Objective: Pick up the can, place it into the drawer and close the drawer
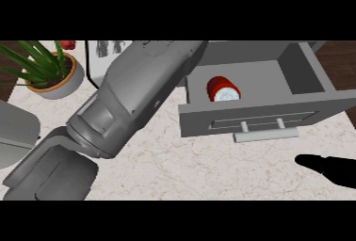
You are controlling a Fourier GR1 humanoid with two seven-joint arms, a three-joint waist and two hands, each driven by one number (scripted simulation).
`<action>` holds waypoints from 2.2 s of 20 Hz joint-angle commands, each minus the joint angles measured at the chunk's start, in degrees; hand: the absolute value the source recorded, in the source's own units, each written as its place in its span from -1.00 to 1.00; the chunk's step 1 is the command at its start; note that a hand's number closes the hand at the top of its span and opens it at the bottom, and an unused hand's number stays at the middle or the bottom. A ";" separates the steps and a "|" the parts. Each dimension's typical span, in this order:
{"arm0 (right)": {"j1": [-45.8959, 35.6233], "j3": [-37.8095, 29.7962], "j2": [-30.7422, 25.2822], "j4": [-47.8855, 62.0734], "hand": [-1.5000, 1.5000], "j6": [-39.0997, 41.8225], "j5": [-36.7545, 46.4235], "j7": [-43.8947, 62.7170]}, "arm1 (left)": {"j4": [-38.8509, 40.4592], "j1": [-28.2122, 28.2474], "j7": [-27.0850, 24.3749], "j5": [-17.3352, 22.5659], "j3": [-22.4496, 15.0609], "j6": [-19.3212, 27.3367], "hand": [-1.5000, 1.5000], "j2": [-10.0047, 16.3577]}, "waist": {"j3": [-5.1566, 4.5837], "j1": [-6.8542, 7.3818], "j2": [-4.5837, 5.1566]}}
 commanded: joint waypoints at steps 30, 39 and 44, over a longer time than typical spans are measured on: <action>-31.56 14.19 7.21 71.94 -1.00 -32.30 47.55 -16.02 | -2.64 2.97 1.71 -2.65 1.35 -3.83 -1.00 5.42 | -0.10 7.70 -1.54; -45.08 9.26 7.78 89.32 -1.00 -43.66 50.36 -16.51 | -9.47 7.79 4.91 -3.19 1.03 -5.46 -1.00 8.62 | -0.09 9.46 -1.12; -50.56 7.58 7.64 95.70 -1.00 -46.10 50.80 -16.33 | -14.24 11.38 7.25 -4.14 0.44 -7.77 -1.00 14.47 | -0.13 10.24 -1.35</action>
